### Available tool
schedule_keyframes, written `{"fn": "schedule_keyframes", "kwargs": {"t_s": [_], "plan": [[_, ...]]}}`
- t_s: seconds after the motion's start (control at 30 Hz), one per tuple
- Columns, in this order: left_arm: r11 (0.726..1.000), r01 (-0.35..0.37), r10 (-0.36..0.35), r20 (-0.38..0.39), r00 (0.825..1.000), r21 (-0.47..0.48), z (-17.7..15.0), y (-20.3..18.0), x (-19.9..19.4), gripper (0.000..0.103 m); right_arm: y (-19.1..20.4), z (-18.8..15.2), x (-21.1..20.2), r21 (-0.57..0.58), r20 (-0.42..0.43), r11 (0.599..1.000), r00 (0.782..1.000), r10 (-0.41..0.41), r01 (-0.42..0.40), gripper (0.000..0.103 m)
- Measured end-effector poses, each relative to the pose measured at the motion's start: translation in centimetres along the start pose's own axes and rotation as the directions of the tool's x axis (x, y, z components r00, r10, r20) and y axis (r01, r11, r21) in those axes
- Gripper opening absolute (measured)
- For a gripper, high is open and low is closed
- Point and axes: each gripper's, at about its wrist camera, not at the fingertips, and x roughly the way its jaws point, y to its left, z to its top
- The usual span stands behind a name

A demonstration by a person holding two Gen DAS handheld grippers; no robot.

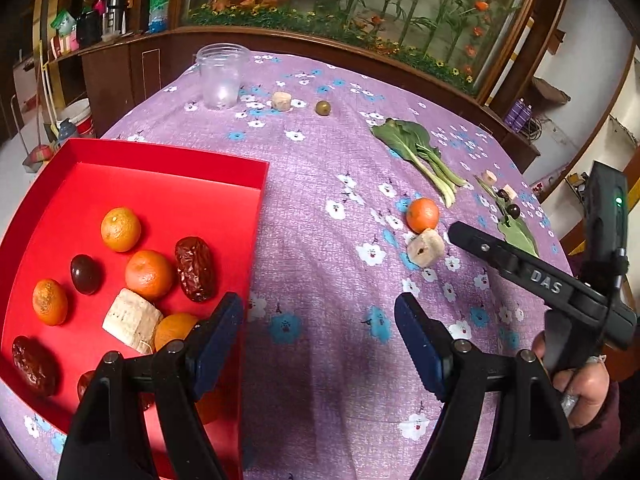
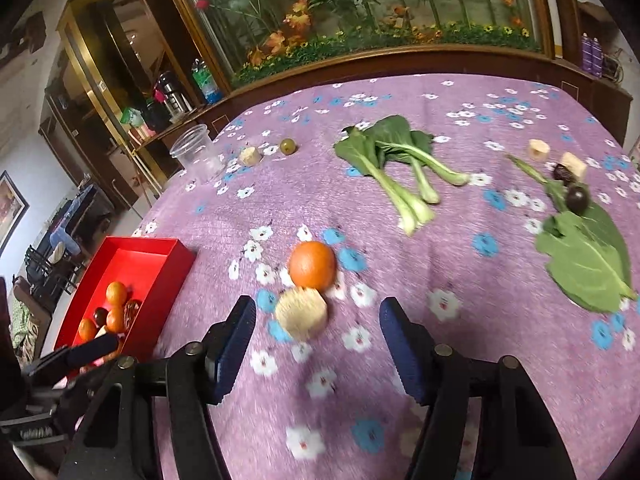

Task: Organize fruits
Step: 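Grasp a beige grain block with the right tool while the left tool grasps an orange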

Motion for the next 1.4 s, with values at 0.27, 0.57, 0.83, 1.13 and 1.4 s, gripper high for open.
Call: {"fn": "schedule_keyframes", "kwargs": {"t_s": [0.27, 0.57, 0.83, 1.13, 1.4], "plan": [[1.0, 0.028, -0.028, 0.0, 1.0, -0.012, 1.7, 0.3, 0.5, 0.077, 2.0, -1.2, 2.5, -0.082, -0.039, 0.996, 0.998, -0.041, 0.038, 0.069], [0.998, 0.068, -0.068, -0.025, 0.997, 0.015, 5.0, -2.0, 3.2, 0.077, 2.1, -1.4, 3.7, -0.115, -0.026, 0.991, 0.997, -0.078, 0.074, 0.044], [0.99, 0.139, -0.134, -0.11, 0.985, 0.036, 7.5, -5.1, 8.8, 0.077, 1.1, -1.9, 2.9, -0.072, -0.027, 0.996, 0.998, -0.054, 0.052, 0.043], [0.972, 0.221, -0.201, -0.213, 0.956, 0.075, 8.2, -8.4, 13.6, 0.051, 0.9, -1.9, 2.8, -0.053, -0.018, 0.998, 0.999, -0.034, 0.033, 0.043], [0.973, 0.191, -0.165, -0.191, 0.968, 0.126, 7.8, -9.6, 13.7, 0.049, 0.9, -1.9, 2.9, -0.055, -0.019, 0.998, 0.999, -0.028, 0.027, 0.044]]}}
